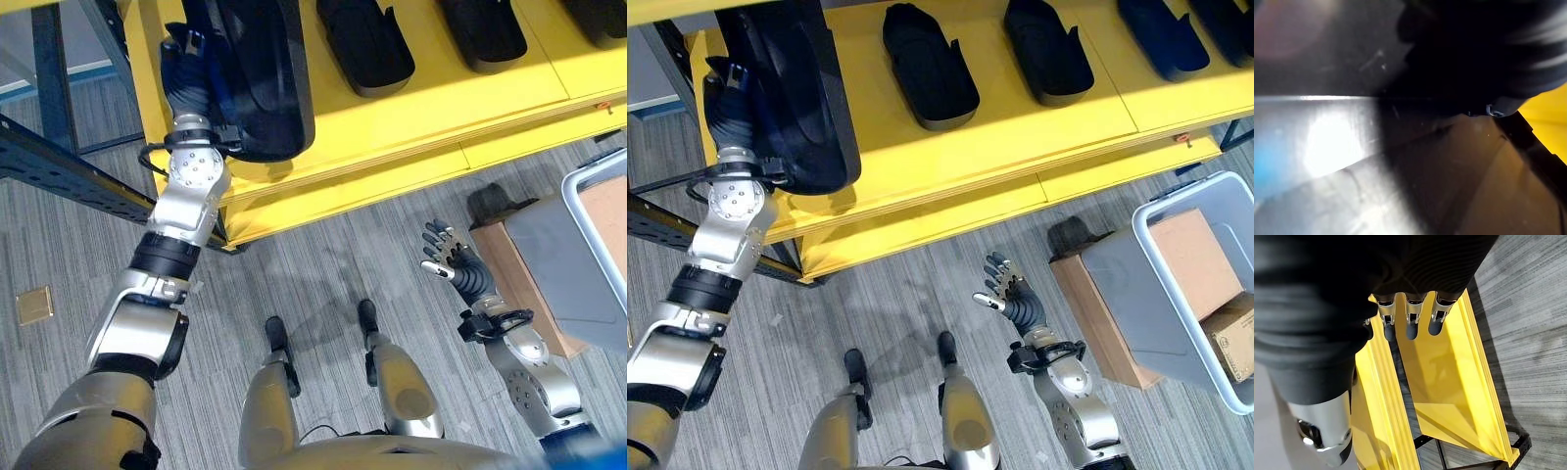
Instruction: Move parts from the plastic box to the shelf.
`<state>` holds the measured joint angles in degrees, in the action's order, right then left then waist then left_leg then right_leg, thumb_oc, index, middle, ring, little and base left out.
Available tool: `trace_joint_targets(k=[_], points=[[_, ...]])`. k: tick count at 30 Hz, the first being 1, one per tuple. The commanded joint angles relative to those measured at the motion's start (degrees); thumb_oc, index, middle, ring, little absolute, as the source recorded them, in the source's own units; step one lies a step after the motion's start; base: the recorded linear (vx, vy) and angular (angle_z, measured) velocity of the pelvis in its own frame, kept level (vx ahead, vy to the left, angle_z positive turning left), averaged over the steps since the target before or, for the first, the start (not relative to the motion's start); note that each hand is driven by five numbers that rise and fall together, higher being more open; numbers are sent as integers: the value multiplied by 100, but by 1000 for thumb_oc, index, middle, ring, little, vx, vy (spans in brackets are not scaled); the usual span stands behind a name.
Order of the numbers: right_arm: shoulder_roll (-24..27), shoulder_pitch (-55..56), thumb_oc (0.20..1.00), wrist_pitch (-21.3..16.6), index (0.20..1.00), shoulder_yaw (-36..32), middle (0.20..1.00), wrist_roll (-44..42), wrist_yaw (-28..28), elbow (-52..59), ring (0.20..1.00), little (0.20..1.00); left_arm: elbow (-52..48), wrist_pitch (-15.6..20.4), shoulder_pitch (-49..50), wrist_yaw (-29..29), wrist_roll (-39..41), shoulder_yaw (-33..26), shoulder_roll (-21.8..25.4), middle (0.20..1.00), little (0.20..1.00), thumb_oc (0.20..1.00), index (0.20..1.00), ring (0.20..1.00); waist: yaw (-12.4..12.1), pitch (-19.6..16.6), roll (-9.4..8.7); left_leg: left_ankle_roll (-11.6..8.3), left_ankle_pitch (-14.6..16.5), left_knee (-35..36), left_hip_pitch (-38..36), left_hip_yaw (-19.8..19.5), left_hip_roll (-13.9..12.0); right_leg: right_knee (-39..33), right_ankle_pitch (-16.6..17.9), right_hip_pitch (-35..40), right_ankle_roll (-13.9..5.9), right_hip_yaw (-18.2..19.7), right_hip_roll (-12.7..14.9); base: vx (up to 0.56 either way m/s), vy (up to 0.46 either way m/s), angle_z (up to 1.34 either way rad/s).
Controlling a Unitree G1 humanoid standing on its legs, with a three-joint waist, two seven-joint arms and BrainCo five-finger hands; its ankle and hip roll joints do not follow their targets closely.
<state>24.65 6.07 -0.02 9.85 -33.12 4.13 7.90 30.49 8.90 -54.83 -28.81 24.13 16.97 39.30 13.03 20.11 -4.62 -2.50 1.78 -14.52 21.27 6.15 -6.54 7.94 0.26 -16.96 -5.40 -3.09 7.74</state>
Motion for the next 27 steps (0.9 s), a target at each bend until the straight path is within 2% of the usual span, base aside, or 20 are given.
trace_joint_targets(k=[1,8,9,10,12,13,27], points=[[353,106,1000,-231,1000,-103,1000,-175,75,317,1000,1000,116,156,-555,34,-51,-118,172,200,200,200,200,200,-43,-336,165,-332,389,-865,207,-250,-425,1096,-596,-239,-456,-93,531,-47,14,1],[518,-96,1000,-199,1000,-2,1000,-194,70,294,1000,1000,1533,7,-1771,344,534,533,437,200,200,200,200,200,-35,-234,217,-276,702,-1739,894,-450,-433,2093,-982,-882,-395,-99,623,-45,-13,12],[505,-104,1000,-216,1000,12,1000,-192,38,267,1000,1000,1772,-35,-1939,392,595,627,458,200,200,200,200,200,-41,-240,236,-295,919,-1946,974,-522,-445,2276,-1175,-931,-403,-97,644,38,-21,8],[508,-114,1000,-214,1000,12,1000,-208,31,270,1000,1000,1899,-47,-1993,421,692,644,437,200,200,200,200,200,-41,-242,243,-281,942,-2019,1046,-532,-441,2364,-1197,-1009,-395,-95,649,45,-20,7],[506,-114,1000,-219,1000,23,1000,-224,15,261,1000,1000,2076,-42,-2031,474,882,601,366,200,200,200,200,200,-47,-244,240,-268,966,-2077,1127,-550,-434,2407,-1214,-1070,-385,-75,651,-18,1,6],[492,-95,1000,-216,1000,41,1000,-232,-2,250,1000,1000,2207,2,-2042,535,1241,494,274,200,200,200,200,200,-60,-250,242,-265,985,-2103,1173,-558,-425,2436,-1234,-1127,-387,-81,655,-9,9,4],[429,116,1000,-156,1000,15,1000,-296,-75,196,1000,1000,2793,-92,-1835,781,2532,-5,-179,200,200,200,200,200,-45,-395,201,-291,962,-1924,1154,-531,-418,2244,-1149,-1143,-408,-20,617,12,8,0]])
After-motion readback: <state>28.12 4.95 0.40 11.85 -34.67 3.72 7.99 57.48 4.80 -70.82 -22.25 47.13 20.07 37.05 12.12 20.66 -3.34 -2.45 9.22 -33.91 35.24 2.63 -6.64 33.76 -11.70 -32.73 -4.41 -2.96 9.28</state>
